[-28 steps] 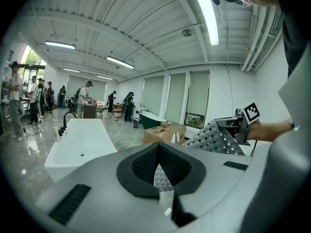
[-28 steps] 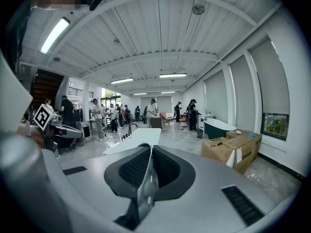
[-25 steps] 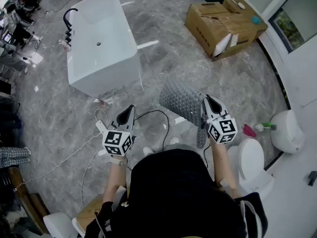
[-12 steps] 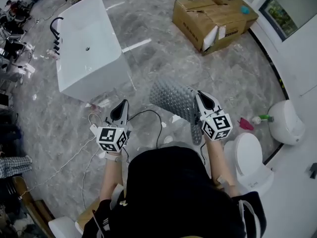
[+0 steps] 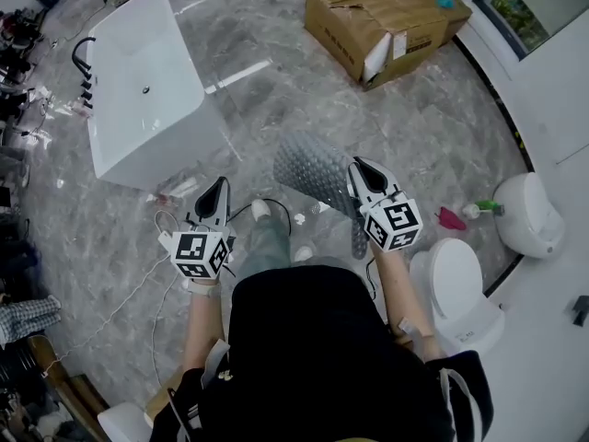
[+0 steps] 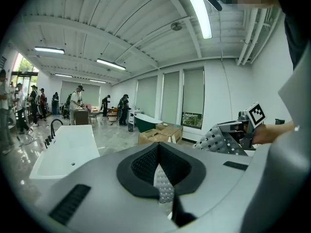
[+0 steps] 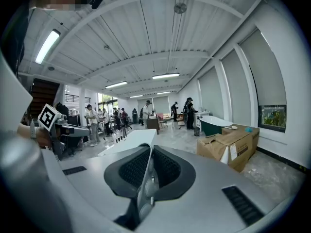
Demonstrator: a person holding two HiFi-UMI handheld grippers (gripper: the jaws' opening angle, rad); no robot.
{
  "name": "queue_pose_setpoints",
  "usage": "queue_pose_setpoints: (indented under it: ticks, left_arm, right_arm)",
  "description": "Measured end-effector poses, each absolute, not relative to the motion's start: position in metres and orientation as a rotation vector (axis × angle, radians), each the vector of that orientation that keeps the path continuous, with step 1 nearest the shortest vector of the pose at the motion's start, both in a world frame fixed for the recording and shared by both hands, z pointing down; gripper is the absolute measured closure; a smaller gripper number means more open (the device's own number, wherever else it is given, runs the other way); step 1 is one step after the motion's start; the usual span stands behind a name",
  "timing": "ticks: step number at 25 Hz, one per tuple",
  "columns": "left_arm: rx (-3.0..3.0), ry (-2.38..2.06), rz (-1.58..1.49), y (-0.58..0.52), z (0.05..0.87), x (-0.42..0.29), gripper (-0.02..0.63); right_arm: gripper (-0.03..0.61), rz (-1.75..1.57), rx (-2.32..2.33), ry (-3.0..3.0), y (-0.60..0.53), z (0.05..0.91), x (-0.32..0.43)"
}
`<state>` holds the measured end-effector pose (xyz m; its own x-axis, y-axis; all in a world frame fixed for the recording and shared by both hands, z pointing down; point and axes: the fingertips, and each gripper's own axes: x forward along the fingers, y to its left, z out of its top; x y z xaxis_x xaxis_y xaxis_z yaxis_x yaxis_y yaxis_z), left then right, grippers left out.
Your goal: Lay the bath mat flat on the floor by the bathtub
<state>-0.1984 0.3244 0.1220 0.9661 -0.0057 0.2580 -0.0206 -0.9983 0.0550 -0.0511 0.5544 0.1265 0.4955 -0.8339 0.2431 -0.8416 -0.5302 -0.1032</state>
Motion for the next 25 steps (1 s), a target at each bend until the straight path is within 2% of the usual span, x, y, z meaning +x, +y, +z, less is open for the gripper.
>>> queue_pose_setpoints:
  ticks: [7, 17, 25]
  left_arm:
    - [3.034, 0.026, 0.406, 0.286, 0.137, -0.137, 0.595]
    - [3.031, -0.006, 0.373, 0.161, 0.138, -0.028, 0.595]
    - [3.002, -0.094, 0.397, 0.073, 0.146, -0.003, 0.595]
  right_arm:
    - [0.537, 0.470, 2.684, -1.464, 0.520, 0.138, 0.005]
    - [0.537, 0.393, 2.560, -1.448, 0.385, 0.123, 0.113]
    - [0.537, 0.343, 2.485, -1.517, 0.280, 0.109, 0.176]
